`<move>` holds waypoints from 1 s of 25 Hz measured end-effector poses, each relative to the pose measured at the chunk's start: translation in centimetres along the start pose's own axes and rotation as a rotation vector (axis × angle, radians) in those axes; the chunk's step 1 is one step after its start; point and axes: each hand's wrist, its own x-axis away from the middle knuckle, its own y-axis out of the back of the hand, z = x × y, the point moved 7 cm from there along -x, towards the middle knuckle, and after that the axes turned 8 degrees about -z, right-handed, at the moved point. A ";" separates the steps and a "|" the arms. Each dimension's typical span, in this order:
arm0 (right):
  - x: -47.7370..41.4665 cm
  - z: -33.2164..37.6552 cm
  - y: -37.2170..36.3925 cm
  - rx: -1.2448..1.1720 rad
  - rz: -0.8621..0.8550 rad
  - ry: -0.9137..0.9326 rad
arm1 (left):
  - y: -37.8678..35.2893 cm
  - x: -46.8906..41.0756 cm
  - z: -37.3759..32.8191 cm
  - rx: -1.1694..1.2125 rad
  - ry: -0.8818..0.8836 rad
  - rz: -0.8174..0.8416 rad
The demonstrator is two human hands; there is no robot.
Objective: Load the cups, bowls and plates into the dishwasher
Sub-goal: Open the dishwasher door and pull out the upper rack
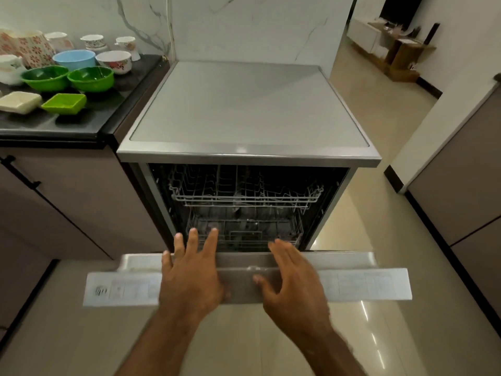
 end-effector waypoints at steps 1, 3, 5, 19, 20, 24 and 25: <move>0.9 -0.2 -0.1 0.006 0.005 -0.023 | -0.9 0.7 0.2 -0.004 -0.003 0.035; 3.2 -0.7 -0.9 0.038 0.048 -0.051 | -3.2 2.7 0.7 -0.021 -0.011 0.129; 6.2 -1.4 -2.2 0.060 0.120 -0.102 | -5.7 5.5 1.5 -0.034 -0.031 0.185; 28.7 -11.5 -19.0 0.262 0.301 -0.062 | -32.8 22.7 8.8 0.037 -0.223 0.198; 30.2 -11.9 -20.0 0.280 0.269 0.001 | -34.3 23.1 9.3 0.056 -0.190 0.217; 35.1 -14.7 -25.2 0.358 0.312 -0.042 | -37.4 26.1 10.1 0.028 -0.209 0.381; 35.9 -15.4 -26.5 0.343 0.352 -0.059 | -38.4 26.6 10.5 0.008 -0.215 0.342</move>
